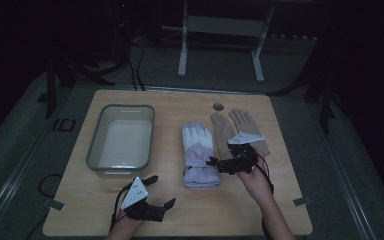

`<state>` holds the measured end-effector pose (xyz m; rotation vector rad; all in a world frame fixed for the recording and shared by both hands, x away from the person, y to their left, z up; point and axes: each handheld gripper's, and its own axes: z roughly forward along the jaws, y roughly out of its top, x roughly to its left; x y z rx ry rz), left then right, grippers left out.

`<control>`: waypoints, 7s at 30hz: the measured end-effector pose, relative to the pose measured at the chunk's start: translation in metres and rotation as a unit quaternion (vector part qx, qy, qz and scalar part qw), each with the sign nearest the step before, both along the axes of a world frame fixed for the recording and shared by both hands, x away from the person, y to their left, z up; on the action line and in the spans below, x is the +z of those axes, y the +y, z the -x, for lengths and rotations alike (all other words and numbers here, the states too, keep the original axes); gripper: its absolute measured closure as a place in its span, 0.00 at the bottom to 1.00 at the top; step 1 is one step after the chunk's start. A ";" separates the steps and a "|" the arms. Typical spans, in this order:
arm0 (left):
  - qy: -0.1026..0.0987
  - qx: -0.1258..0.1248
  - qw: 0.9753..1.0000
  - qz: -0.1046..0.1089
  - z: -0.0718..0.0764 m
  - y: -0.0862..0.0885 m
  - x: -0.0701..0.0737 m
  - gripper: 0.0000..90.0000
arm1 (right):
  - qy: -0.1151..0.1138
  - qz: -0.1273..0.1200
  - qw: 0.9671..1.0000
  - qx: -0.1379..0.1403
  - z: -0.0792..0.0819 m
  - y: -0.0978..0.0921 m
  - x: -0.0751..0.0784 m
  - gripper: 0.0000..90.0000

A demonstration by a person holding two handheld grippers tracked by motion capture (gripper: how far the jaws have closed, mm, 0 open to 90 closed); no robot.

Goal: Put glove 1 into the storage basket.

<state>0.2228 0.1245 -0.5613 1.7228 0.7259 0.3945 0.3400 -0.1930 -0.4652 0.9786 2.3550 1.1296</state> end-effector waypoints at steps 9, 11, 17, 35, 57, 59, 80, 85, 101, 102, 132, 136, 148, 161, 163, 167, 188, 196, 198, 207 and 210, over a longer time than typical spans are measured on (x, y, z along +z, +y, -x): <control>0.010 -0.008 1.000 -0.013 -0.004 -0.011 0.014 0.05 | 0.056 -0.036 0.996 -0.053 -0.002 -0.026 0.000 0.15; 0.008 -0.009 1.000 -0.014 -0.009 -0.015 0.021 0.05 | 0.058 -0.041 0.996 -0.058 -0.003 -0.027 0.002 0.14; 0.019 -0.023 0.999 -0.016 -0.030 -0.032 0.048 0.05 | 0.053 -0.050 0.996 -0.050 -0.006 -0.022 0.008 0.13; 0.090 0.039 0.988 -0.123 -0.078 -0.071 0.045 0.40 | 0.090 -0.036 0.994 -0.047 -0.043 0.015 -0.027 0.33; 0.182 0.036 0.971 -0.149 -0.101 -0.080 0.001 0.18 | 0.237 -0.068 0.969 -0.019 -0.056 0.014 -0.082 0.48; 0.201 0.025 0.969 -0.143 -0.105 -0.079 0.000 0.18 | 0.235 -0.065 0.970 -0.013 -0.054 0.016 -0.081 0.57; 0.225 -0.030 0.968 -0.112 -0.102 -0.074 0.013 0.79 | 0.197 -0.034 0.980 -0.025 -0.036 0.019 -0.058 0.83; 0.221 -0.032 0.967 -0.121 -0.102 -0.074 0.025 0.79 | 0.190 -0.044 0.981 -0.024 -0.034 0.018 -0.049 0.83; 0.186 -0.030 0.973 -0.131 -0.105 -0.060 0.071 0.79 | 0.149 -0.067 0.987 -0.015 -0.031 0.026 -0.007 0.83; 0.186 -0.029 0.973 -0.131 -0.105 -0.059 0.074 0.79 | 0.146 -0.068 0.987 -0.015 -0.032 0.027 -0.004 0.83; 0.147 -0.014 0.977 -0.153 -0.116 0.010 0.125 0.79 | 0.102 -0.085 0.991 0.015 -0.045 0.095 0.046 0.84; 0.148 -0.005 0.977 -0.153 -0.115 0.030 0.129 0.79 | 0.101 -0.085 0.991 0.024 -0.048 0.110 0.049 0.84; 0.151 0.030 0.973 -0.173 -0.109 0.085 0.127 0.79 | 0.107 -0.078 0.990 0.054 -0.056 0.173 0.044 0.84; 0.177 0.057 0.966 -0.181 -0.105 0.149 0.119 0.79 | 0.117 -0.062 0.988 0.076 -0.061 0.247 0.035 0.84; 0.184 0.057 0.965 -0.178 -0.105 0.156 0.115 0.79 | 0.121 -0.058 0.988 0.078 -0.061 0.256 0.032 0.84; 0.193 0.054 0.963 -0.180 -0.107 0.162 0.105 0.79 | 0.133 -0.050 0.986 0.082 -0.064 0.266 0.020 0.84; 0.242 0.037 0.944 -0.223 -0.127 0.156 0.064 0.71 | 0.181 -0.006 0.982 0.055 -0.076 0.275 -0.027 0.84; 0.220 0.061 0.946 -0.230 -0.124 0.151 0.063 0.38 | 0.174 0.018 0.983 0.054 -0.075 0.275 -0.028 0.84; 0.219 0.067 0.947 -0.227 -0.122 0.149 0.063 0.36 | 0.180 0.019 0.982 0.050 -0.076 0.275 -0.029 0.84; 0.182 0.067 0.961 -0.196 -0.107 0.143 0.073 0.29 | 0.181 0.042 0.981 0.049 -0.075 0.278 -0.030 0.82; 0.175 0.071 0.963 -0.190 -0.105 0.139 0.071 0.29 | 0.179 0.049 0.981 0.052 -0.076 0.278 -0.031 0.80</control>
